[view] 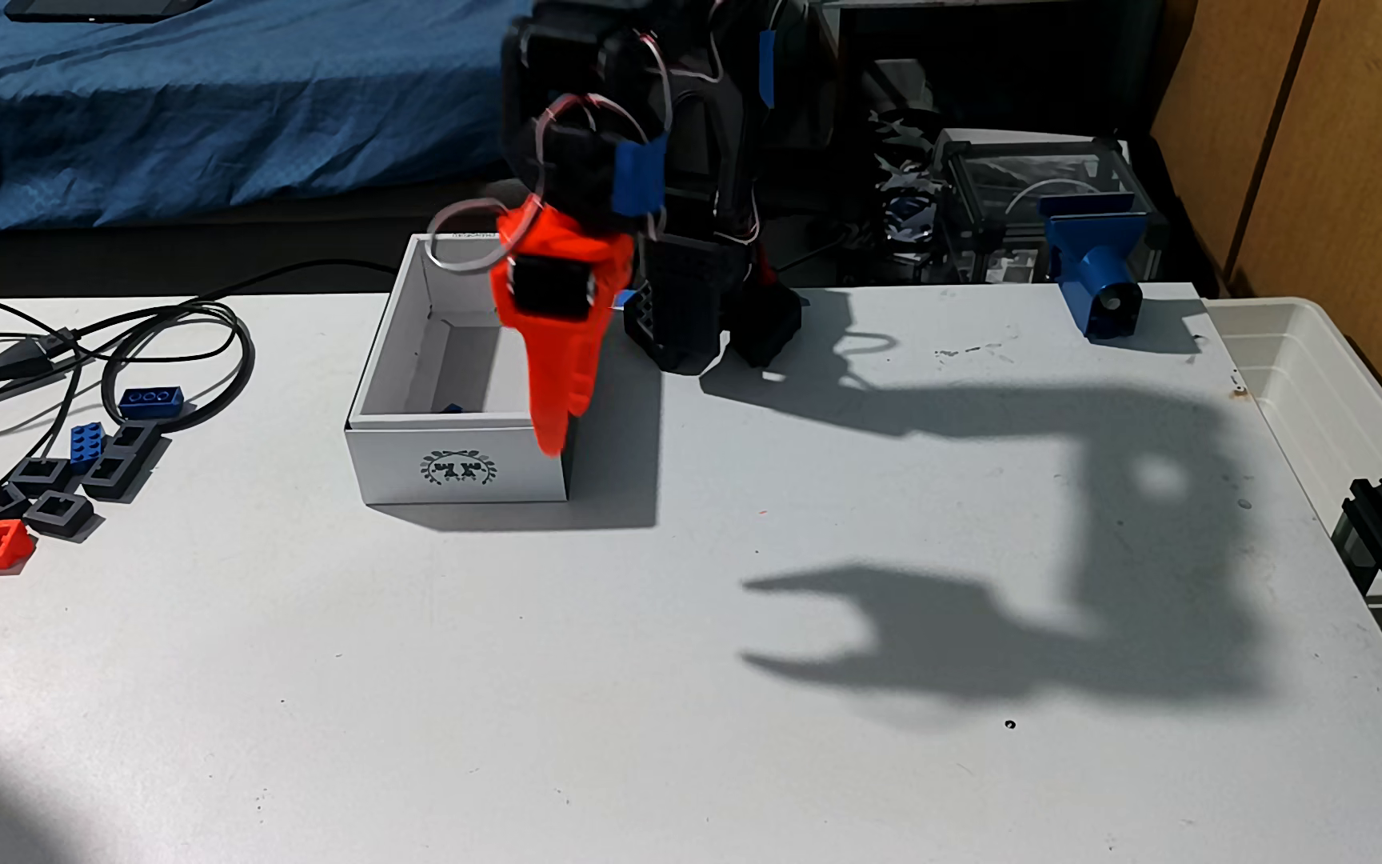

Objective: Grab the blue brick and place in box

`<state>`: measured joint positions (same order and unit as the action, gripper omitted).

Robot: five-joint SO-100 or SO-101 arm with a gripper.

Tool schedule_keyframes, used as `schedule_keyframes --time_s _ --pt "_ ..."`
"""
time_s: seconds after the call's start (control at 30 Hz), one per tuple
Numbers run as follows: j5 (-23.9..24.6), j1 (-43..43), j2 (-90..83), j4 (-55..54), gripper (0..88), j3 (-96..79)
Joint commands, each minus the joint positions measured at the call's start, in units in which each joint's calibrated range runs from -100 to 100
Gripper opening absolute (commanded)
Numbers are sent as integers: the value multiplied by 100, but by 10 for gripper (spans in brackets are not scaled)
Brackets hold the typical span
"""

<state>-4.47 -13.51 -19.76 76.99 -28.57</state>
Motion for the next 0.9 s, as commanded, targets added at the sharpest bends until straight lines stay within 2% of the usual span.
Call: schedule_keyframes --time_s 0.0,0.37,0.87 --pt "113 132 -159 -654 188 -409" --pt "197 377 -184 -1688 188 -1527" --pt "729 578 -184 -3110 188 -2077"
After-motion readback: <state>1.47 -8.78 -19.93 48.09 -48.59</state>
